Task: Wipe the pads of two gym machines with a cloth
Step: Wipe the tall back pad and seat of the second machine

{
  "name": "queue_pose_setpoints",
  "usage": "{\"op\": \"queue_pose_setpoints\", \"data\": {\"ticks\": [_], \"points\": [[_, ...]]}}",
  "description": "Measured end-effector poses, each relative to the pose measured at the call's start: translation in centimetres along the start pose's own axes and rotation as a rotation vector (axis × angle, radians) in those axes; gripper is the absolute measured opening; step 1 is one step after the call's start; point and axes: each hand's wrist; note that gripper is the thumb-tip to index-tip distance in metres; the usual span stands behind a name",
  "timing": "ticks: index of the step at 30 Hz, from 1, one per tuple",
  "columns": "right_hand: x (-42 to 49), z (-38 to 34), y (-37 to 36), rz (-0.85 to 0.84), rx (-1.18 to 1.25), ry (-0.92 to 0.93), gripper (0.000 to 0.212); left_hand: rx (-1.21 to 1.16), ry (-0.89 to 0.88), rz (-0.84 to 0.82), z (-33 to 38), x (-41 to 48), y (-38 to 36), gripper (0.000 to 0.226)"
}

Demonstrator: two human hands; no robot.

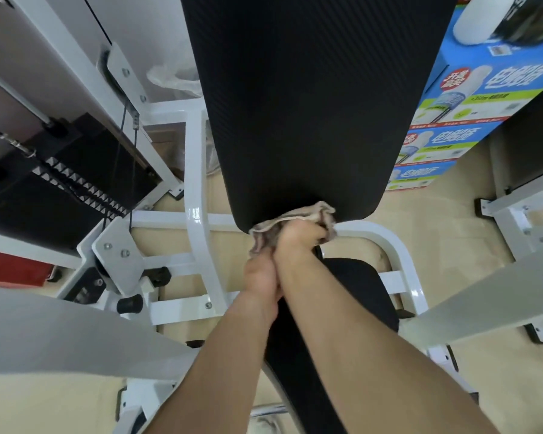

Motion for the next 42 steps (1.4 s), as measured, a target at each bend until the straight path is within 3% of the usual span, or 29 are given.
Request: {"op": "queue_pose_setpoints", "data": {"ticks": [3, 7, 11, 15, 17, 21, 26, 29, 33, 36, 38, 40, 42], "points": [[-3.3, 3.5, 0.6, -0.276, -0.167, -0.052, 0.042, -0.141, 0.039, 0.013, 0.6, 1.4, 3.1, 0.040], [-4.6, 5.9, -0.8, -0.339, -0.137, -0.233, 0.054, -0.133, -0.083, -0.002, 2.2, 2.5, 6.5, 0.032], [-3.4, 6.1, 0.5, -0.422, -0.110, -0.344, 0.054, 0.071, -0.216, -0.003, 3.1, 2.8, 6.2, 0.032], [-0.7, 3.5, 4.1, -0.440, -0.269, -0.218, 0.041, 0.172, -0.251, -0.001, 2.8, 2.7, 3.8, 0.028], [0.2, 1.7, 5.6, -0.386, -0.309, -0.136, 0.033, 0.084, -0.204, 0.030, 2.9, 3.1, 2.3, 0.034], [-0.2, 1.2, 7.0, -0.409, -0.332, -0.150, 0.021, -0.068, -0.147, 0.145, 3.0, 3.4, 0.2, 0.031], [-0.3, 3.7, 7.1, -0.385, -0.470, -0.224, 0.026, 0.050, -0.479, 0.310, 5.2, 3.1, 0.5, 0.041], [-0.5, 3.8, 8.0, -0.357, -0.504, -0.257, 0.027, 0.187, -0.684, 0.336, 7.8, 1.2, 0.9, 0.034], [0.0, 2.9, 8.8, -0.336, -0.536, -0.244, 0.027, 0.146, -0.869, 0.355, 8.1, -1.5, -0.1, 0.029], [0.8, 1.8, 9.0, -0.351, -0.548, -0.230, 0.025, 0.101, -0.778, 0.391, 5.7, -0.1, -1.1, 0.024], [1.3, 0.8, 9.0, -0.366, -0.546, -0.227, 0.023, -0.075, -0.519, 0.373, 4.1, 2.1, -1.6, 0.029], [1.8, -0.5, 8.8, -0.356, -0.523, -0.211, 0.020, -0.350, -0.226, 0.242, 2.8, 3.5, -2.1, 0.043], [2.5, -2.1, 8.5, -0.323, -0.457, -0.168, 0.017, -0.504, -0.079, 0.163, 1.2, 3.4, -3.5, 0.045]]}}
Point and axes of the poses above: each hand's wrist, its own x-axis towards the middle knuckle, its own y-axis out of the back of the hand, z = x × y, and after that the axes turned 12 degrees about z, right-handed
